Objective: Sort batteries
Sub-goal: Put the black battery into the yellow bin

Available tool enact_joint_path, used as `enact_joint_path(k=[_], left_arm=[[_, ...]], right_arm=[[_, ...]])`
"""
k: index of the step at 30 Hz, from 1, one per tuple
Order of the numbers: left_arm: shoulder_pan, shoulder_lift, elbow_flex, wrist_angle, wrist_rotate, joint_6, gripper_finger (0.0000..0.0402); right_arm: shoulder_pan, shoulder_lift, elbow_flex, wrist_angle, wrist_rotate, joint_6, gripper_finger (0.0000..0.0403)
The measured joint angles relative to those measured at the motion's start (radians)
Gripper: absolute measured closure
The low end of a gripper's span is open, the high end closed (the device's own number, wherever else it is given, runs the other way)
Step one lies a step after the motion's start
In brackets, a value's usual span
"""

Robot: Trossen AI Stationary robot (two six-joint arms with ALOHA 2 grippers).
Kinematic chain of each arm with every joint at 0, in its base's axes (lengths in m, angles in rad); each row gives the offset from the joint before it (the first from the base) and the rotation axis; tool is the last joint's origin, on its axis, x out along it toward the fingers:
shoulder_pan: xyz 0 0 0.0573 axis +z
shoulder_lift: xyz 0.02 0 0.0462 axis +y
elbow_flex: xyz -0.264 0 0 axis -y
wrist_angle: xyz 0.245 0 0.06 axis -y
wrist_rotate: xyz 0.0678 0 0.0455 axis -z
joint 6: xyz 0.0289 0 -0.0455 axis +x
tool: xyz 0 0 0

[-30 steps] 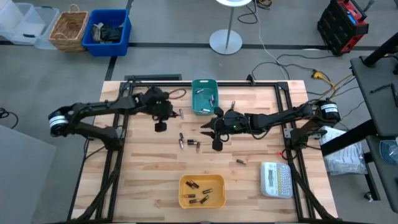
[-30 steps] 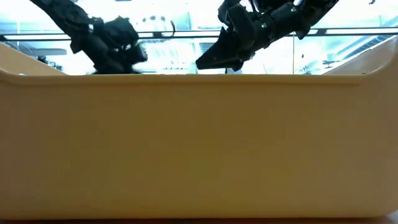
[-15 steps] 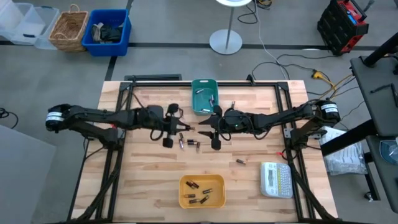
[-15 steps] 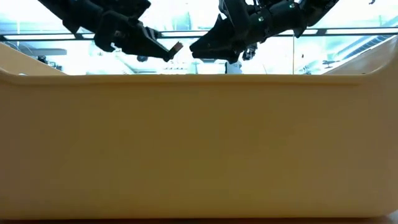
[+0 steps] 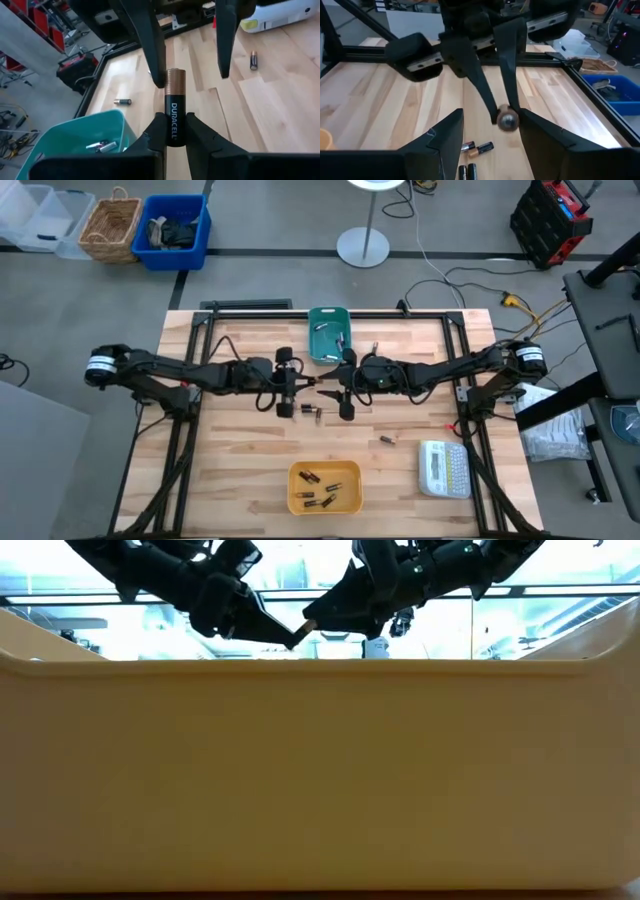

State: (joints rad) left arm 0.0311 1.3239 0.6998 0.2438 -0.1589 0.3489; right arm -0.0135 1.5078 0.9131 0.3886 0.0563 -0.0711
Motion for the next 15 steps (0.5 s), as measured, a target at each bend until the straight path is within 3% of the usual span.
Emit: enact_joint_path(k=[15], left_arm=[[0.000, 0.006, 0.020, 0.001, 0.001, 0.000, 0.0380]], right_arm=[[0.000, 0.000, 0.000, 0.002, 0.000, 0.007, 0.0239]])
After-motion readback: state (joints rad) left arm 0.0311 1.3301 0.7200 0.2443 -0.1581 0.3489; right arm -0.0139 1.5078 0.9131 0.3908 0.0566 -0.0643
